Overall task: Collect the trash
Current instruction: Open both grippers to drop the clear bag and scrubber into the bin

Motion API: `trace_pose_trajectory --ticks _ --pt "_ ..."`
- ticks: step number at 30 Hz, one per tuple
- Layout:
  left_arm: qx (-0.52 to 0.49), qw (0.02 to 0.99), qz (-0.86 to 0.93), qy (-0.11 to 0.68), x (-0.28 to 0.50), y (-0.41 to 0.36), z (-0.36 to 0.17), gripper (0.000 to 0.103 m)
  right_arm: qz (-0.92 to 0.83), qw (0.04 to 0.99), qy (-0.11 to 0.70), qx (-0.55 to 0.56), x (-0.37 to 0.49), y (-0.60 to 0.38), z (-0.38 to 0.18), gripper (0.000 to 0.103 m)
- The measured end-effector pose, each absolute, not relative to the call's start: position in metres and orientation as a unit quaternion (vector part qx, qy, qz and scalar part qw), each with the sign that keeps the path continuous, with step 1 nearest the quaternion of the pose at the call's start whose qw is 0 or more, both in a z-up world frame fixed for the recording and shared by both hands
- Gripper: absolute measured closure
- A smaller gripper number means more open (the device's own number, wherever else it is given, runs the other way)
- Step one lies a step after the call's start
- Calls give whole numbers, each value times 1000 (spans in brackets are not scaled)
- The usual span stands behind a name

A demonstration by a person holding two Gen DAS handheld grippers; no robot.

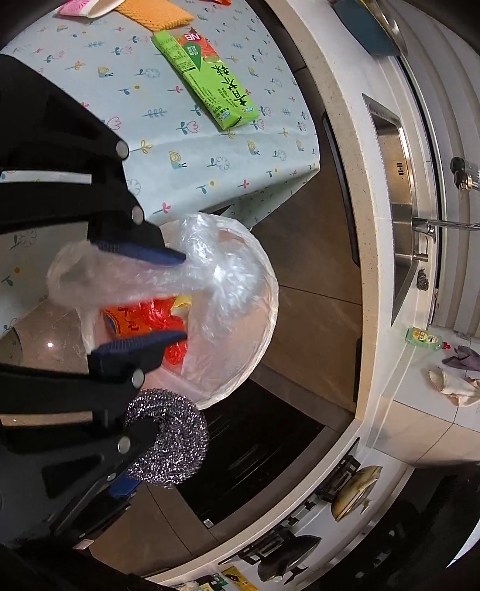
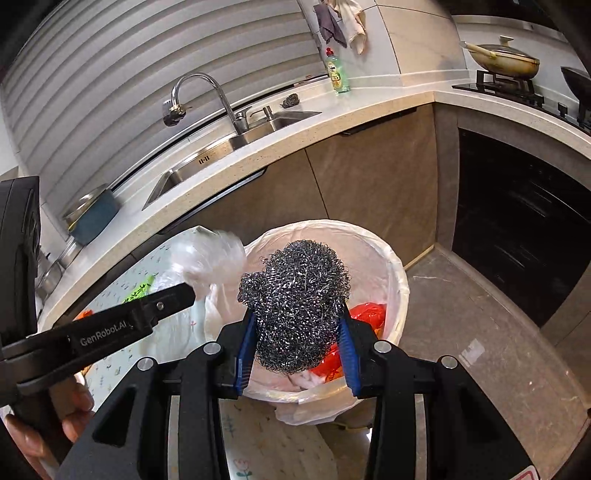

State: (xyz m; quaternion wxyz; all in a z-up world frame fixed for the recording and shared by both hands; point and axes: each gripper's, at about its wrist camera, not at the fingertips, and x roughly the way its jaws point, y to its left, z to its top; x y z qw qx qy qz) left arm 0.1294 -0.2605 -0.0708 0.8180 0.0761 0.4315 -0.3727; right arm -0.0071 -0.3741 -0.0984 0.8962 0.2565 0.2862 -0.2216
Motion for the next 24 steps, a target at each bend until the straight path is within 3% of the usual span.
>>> trace_pose_trajectory --ticks 24 --pt "55 845 -322 423 154 -209 -69 64 -218 897 298 242 34 -372 -99 63"
